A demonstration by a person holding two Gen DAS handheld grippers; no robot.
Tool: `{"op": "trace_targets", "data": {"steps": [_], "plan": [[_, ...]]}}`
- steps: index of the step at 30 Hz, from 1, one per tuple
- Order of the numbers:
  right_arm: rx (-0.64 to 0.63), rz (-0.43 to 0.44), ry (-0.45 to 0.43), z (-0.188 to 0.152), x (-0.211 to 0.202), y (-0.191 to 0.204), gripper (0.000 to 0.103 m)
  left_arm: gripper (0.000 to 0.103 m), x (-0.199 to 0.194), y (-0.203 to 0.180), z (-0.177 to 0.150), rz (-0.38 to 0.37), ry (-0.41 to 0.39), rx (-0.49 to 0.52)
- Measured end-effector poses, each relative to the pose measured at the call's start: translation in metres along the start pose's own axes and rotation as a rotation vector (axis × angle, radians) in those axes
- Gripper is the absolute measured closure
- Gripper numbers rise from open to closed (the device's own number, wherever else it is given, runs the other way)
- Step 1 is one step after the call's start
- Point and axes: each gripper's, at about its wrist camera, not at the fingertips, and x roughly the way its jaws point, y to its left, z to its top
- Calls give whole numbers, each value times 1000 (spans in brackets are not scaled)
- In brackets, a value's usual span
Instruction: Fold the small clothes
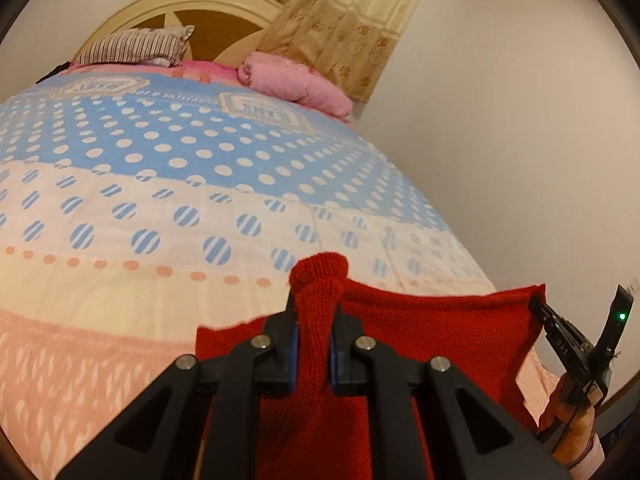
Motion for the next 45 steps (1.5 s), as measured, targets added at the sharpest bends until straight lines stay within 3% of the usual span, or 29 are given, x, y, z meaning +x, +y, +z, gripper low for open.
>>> {"op": "trace_targets", "data": {"steps": [4, 7, 14, 18, 19, 21, 22, 23, 25, 26, 28, 30, 35, 39, 43, 45], "plan": [[-5, -30, 58, -5, 44, 8, 96, 92, 35, 10, 1, 48, 44, -32], [-13, -41, 114, -13, 73, 12, 96, 92, 61, 20, -8, 101, 122, -69], [4, 21, 267, -31, 112, 9, 96, 85, 71, 36, -16, 114, 178, -162], [13, 35, 333, -37, 123, 8, 94, 82, 76, 33, -11, 148, 186, -159], [9, 30, 367, -39, 129, 8, 92, 79, 77, 32, -10, 150, 187, -161], [10, -3, 370, -40, 128, 7, 77, 74, 75, 30, -8, 162, 194, -157], [17, -29, 370, -40, 127, 6, 66, 63, 66, 26, -6, 203, 191, -139], [34, -27, 368, -38, 126, 2, 63, 53, 59, 25, -4, 235, 177, -119], [128, 54, 323, -34, 112, -14, 63, 44, 35, 20, -2, 275, 119, -67], [202, 79, 249, -31, 91, -29, 63, 39, 19, 19, -2, 277, 96, -37], [306, 65, 122, -31, 46, -55, 63, 34, -6, 19, -7, 279, 72, -11], [322, 33, 100, -36, 17, -65, 63, 34, -26, 18, -18, 271, 70, 7], [209, 81, 166, -77, -39, -54, 63, 34, -60, -5, -75, 193, 117, 66], [135, 59, 209, -114, -68, -34, 63, 33, -76, -25, -117, 218, 103, 133], [97, 61, 256, -137, -70, -22, 64, 32, -71, -24, -134, 269, 111, 138], [75, 31, 273, -142, -65, -19, 73, 28, -70, -20, -138, 275, 116, 127]]}}
